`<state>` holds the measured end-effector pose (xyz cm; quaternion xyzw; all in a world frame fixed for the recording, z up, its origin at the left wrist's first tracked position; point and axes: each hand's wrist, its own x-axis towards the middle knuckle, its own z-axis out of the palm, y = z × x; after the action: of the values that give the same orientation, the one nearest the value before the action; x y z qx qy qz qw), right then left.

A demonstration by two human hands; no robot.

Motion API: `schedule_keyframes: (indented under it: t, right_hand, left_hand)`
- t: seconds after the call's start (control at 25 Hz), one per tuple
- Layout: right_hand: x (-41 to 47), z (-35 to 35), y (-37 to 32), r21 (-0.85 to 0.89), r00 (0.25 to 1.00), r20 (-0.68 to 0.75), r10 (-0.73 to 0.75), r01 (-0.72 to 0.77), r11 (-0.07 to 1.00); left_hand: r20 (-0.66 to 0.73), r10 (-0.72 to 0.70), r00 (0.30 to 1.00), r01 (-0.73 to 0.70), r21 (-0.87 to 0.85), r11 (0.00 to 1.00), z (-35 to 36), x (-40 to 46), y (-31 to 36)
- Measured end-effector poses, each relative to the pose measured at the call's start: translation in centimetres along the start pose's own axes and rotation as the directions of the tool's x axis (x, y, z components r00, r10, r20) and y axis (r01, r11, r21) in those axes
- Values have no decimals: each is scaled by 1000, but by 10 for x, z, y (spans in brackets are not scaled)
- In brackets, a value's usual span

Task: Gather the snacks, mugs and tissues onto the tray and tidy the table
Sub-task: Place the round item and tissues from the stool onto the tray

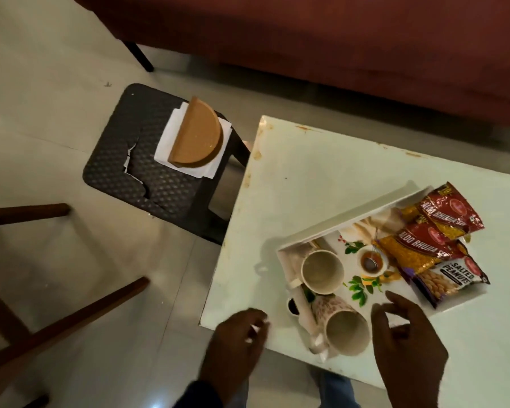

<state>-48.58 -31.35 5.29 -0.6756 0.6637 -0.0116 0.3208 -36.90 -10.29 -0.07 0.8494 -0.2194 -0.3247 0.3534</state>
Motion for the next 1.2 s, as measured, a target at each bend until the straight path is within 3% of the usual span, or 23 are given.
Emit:
schedule_keyframes:
  t: [0.2,0.32,0.4,0.48,0.64,0.72,1.0,1.2]
  right_hand:
    - [4,38,-95,183,939,92,-330,310,933]
    - [8,85,-155,326,896,184,-404,332,885]
    - [13,120,-193,352,881,277,-383,278,894]
    - [17,150,-223,361,864,393,-317,172,917]
    - [28,196,-265,396,880,416,-228,50,917]
    - [35,212,-280,405,894,387,-225,54,913]
    - [32,238,-310,437,933,247,-264,136,889]
    - [10,192,-307,672,885,258,-388,125,730]
  left_hand:
    - [-327,67,943,-24,133,991,-105,81,-17]
    - [-471,78,879,-15,135,991,-152,147,-19]
    - [-452,24,892,0,55,999,-172,189,-17]
    - [-332,-43,942,45,0,999,-184,223,-13]
    - [-217,73,973,-21,235,972,-189,261,-15]
    - [-199,77,977,-23,261,965,-188,271,-21]
    - [-349,-11,937,28,44,999,-192,269,-19]
    - [-394,30,919,-89,-132,987,-200,222,3]
